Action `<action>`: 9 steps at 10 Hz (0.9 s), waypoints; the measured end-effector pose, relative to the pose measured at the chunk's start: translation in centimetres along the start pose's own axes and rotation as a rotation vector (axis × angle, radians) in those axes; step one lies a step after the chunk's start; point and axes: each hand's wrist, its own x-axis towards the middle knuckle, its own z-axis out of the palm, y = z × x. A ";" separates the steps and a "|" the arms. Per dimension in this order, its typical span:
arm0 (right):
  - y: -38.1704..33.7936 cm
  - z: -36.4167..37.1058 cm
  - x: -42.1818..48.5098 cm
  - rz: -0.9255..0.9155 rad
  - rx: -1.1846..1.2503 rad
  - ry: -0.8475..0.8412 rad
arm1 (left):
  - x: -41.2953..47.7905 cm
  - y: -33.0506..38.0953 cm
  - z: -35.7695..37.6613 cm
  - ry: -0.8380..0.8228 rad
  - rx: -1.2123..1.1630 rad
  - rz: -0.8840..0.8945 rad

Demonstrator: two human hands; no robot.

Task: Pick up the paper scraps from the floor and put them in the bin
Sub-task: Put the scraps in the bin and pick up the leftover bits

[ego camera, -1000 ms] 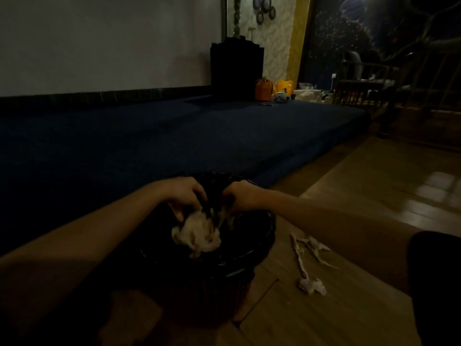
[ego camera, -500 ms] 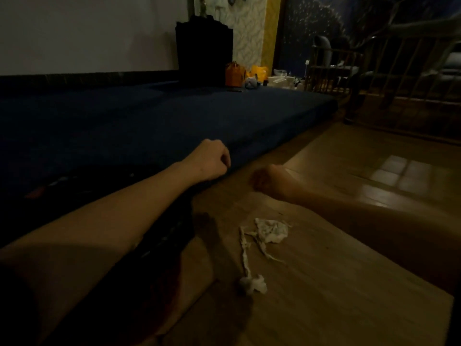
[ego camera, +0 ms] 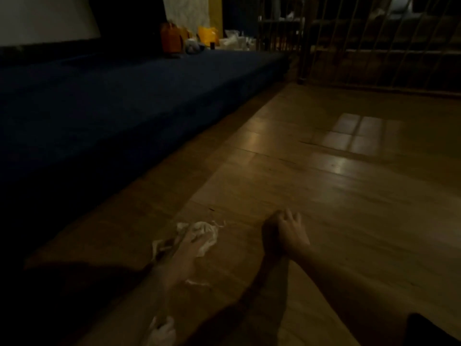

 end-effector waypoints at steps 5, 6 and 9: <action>0.0 2.8 0.0 -0.075 0.220 0.153 | 0.9 -0.3 1.9 0.290 -0.049 -0.221; -1.4 2.1 0.3 -0.023 0.311 0.093 | -0.2 -2.2 0.6 0.401 -0.072 -0.249; -3.5 2.5 -1.7 -0.139 0.246 0.063 | -3.1 -7.2 1.7 0.434 -0.156 -0.200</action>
